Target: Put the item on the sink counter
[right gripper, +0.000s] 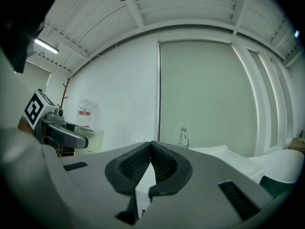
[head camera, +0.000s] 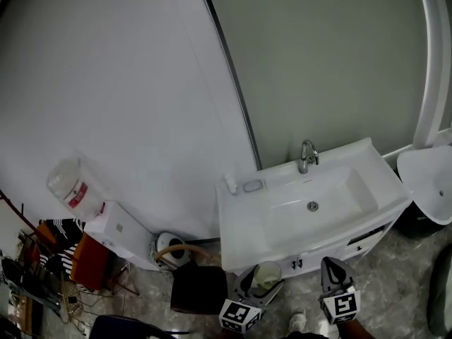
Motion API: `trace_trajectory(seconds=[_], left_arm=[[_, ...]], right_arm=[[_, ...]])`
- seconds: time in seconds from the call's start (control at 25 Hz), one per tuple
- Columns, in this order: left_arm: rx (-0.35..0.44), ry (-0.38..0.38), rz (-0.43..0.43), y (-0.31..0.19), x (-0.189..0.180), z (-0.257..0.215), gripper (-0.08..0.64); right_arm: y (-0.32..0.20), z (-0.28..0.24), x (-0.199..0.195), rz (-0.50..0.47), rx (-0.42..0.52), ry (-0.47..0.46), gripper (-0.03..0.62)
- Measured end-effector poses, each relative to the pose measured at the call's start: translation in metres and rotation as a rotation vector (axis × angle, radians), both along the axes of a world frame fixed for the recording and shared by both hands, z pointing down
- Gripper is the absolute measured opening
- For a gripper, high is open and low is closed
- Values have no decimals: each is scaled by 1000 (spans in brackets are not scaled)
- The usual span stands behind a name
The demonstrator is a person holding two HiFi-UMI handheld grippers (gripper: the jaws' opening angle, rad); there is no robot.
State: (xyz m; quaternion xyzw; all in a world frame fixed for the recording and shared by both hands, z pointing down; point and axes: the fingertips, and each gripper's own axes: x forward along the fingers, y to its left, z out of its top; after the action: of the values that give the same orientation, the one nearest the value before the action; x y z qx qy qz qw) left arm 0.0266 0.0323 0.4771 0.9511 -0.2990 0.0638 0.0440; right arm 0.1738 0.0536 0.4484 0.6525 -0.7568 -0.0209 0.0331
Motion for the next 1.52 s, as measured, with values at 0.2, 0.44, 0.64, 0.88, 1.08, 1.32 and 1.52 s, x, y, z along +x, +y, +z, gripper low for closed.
trace_trajectory(seconds=[0.2, 0.44, 0.64, 0.88, 1.08, 1.32, 1.52], left_arm=[[-22, 1, -78, -28, -2, 3, 380], [-28, 4, -122, -58, -4, 13, 380], [-29, 5, -155, -94, -16, 19, 380], [-32, 6, -168, -152, -34, 20, 380], [-45, -18, -174, -190, -50, 28, 380], [-49, -1, -190, -234, -79, 29, 380], [-55, 9, -186, -254, -96, 32, 380]], right_arm=[[-32, 5, 1, -60, -23, -7, 14], [-68, 12, -10, -125, -32, -26, 14], [-105, 14, -22, -167, -45, -23, 14], [-168, 8, -37, -174, -59, 11, 14], [-213, 8, -64, -217, -77, 29, 14], [-254, 15, -112, -340, -134, 52, 14], [-283, 26, -136, -357, -171, 21, 14]])
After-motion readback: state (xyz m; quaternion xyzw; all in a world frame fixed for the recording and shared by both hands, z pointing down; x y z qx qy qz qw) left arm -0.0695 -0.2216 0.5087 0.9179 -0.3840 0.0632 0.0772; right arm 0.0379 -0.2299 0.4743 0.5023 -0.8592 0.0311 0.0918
